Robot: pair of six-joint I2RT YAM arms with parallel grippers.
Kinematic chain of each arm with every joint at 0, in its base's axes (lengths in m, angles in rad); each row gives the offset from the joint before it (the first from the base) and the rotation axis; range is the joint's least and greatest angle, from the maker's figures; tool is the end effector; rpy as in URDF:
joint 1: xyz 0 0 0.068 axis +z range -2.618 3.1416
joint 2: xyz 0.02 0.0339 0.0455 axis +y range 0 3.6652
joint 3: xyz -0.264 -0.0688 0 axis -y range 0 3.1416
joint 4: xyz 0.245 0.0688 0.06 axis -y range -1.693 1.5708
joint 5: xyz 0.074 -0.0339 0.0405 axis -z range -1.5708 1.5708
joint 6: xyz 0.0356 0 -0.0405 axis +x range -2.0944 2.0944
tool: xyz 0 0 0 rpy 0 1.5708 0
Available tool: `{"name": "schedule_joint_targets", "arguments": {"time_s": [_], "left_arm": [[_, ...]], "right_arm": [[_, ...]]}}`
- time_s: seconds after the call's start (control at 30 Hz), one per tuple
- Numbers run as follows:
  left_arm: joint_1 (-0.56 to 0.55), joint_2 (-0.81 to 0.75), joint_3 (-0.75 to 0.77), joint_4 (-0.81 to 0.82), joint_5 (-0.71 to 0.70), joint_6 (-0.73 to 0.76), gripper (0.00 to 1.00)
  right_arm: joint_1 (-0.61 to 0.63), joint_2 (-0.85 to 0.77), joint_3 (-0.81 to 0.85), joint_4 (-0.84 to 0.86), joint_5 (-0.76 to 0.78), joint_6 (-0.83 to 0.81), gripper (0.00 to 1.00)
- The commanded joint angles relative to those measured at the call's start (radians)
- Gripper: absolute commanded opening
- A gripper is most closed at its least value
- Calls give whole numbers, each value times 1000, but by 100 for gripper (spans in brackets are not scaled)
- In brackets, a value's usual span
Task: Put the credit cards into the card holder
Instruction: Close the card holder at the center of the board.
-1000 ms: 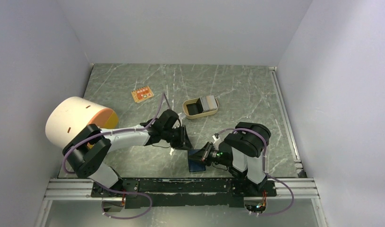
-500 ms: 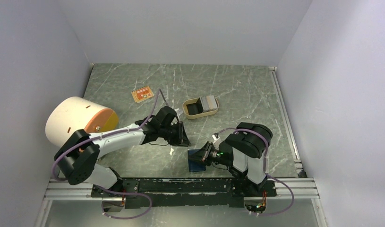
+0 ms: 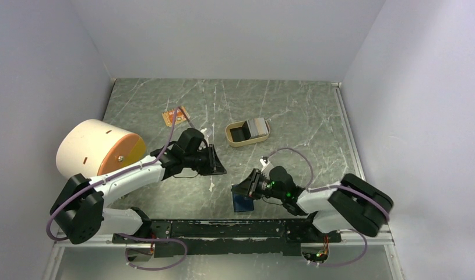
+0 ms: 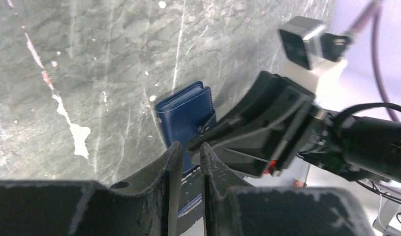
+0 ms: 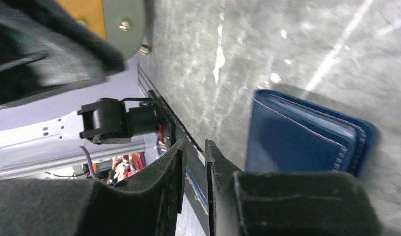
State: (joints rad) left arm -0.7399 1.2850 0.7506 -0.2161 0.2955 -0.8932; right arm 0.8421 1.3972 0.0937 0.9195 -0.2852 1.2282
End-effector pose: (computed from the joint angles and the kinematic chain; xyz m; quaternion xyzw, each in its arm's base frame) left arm 0.1895 -0.1870 0.2199 -0.0109 0.9089 -0.3799 0.1717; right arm 0.1239 0.1538 0.1126 0.0794 0.8206 0.5361 0.1812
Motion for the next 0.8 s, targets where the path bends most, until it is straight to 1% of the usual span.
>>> {"name": "schedule_joint_targets", "arguments": {"time_s": [0.0,0.07,0.17,0.27,0.37,0.47,0.67,0.77], "left_arm": [[25,-19,-24,-14,3,26,26],[33,-19,-38,-1,11,27,26],[38,-9,-53,17,32,31,26],[38,10,-69,39,51,37,26],[38,38,-86,75,76,41,26],[39,66,-99,107,95,40,26],[36,108,-121,156,133,35,27],[37,116,-136,172,140,31,27]], "right_arm": [[5,-159,75,-366,32,-95,25],[7,-230,116,-504,52,-124,26],[13,-361,179,-778,142,-163,25],[61,-477,279,-1090,329,-218,25],[124,-511,362,-1292,453,-234,25],[188,-484,419,-1393,523,-230,25],[307,-376,496,-1474,630,-197,25],[343,-335,514,-1483,659,-189,24]]}}
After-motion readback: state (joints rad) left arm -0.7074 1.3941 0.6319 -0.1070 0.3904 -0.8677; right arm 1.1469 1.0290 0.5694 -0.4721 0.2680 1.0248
